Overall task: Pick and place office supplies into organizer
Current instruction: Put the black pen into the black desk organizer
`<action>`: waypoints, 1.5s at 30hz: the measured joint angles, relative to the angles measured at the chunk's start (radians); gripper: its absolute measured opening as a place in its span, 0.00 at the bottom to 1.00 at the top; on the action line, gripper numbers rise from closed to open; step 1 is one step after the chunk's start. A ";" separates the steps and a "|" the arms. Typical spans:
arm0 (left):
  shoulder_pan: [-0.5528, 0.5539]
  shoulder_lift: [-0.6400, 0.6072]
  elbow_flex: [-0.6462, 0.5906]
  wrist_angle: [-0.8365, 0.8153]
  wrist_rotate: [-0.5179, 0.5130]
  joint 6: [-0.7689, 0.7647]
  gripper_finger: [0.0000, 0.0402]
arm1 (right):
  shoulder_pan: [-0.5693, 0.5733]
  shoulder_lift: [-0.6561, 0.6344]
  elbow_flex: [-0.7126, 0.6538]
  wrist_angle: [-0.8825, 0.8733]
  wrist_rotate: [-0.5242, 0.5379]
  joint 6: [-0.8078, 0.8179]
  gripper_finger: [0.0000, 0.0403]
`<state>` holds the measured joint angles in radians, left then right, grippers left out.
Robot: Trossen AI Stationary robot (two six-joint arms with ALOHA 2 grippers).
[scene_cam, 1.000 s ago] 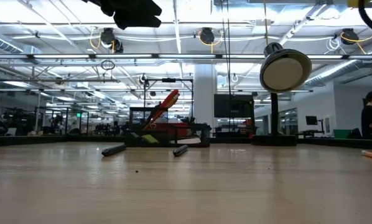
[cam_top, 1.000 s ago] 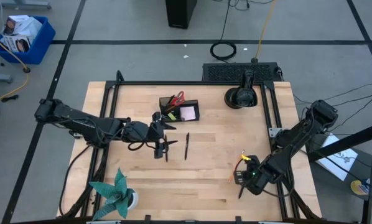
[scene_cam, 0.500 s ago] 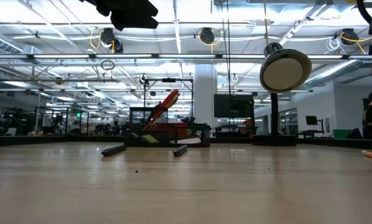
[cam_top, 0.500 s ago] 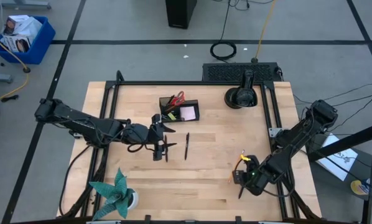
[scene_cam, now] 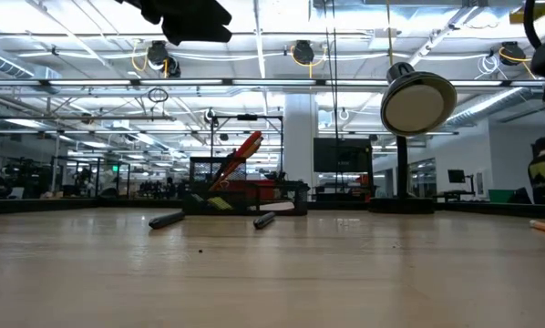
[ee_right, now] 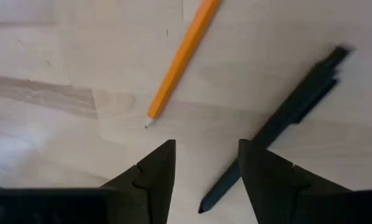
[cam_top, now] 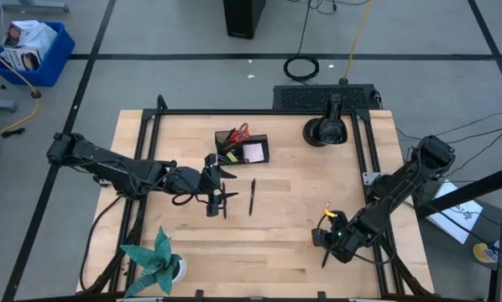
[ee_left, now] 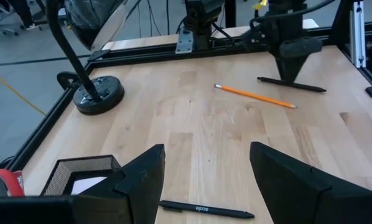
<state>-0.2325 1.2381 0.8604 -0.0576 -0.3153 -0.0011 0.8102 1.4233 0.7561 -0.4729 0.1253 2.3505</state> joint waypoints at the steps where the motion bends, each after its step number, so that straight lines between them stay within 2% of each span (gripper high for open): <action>1: 0.000 0.000 0.000 -0.001 0.000 0.000 0.59 | -0.003 0.009 -0.008 0.020 0.000 0.000 0.41; 4: 0.000 0.000 0.000 -0.008 0.000 0.003 0.59 | -0.004 0.029 -0.015 0.046 0.001 -0.008 0.41; 10: 0.000 0.000 0.000 -0.008 0.001 0.005 0.60 | 0.025 0.035 -0.015 0.037 -0.070 -0.009 0.41; 18: 0.000 0.000 0.000 -0.007 0.002 0.017 0.60 | 0.037 0.026 -0.015 0.091 0.019 -0.022 0.41; 24: 0.000 0.000 0.000 -0.017 0.002 0.015 0.60 | 0.044 0.017 -0.015 0.048 -0.029 -0.026 0.41; 31: 0.000 0.000 0.000 -0.015 0.002 0.015 0.60 | 0.044 -0.052 -0.015 -0.043 -0.008 -0.029 0.41; 35: 0.000 0.000 0.000 -0.018 0.002 0.012 0.60 | 0.049 -0.052 -0.015 -0.117 -0.077 -0.002 0.41; 45: 0.000 0.000 0.000 -0.022 0.002 0.011 0.60 | 0.043 -0.008 -0.015 -0.132 -0.079 -0.003 0.41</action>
<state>-0.2325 1.2381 0.8604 -0.0796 -0.3130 0.0101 0.8528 1.4158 0.7414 -0.6044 0.0468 2.3474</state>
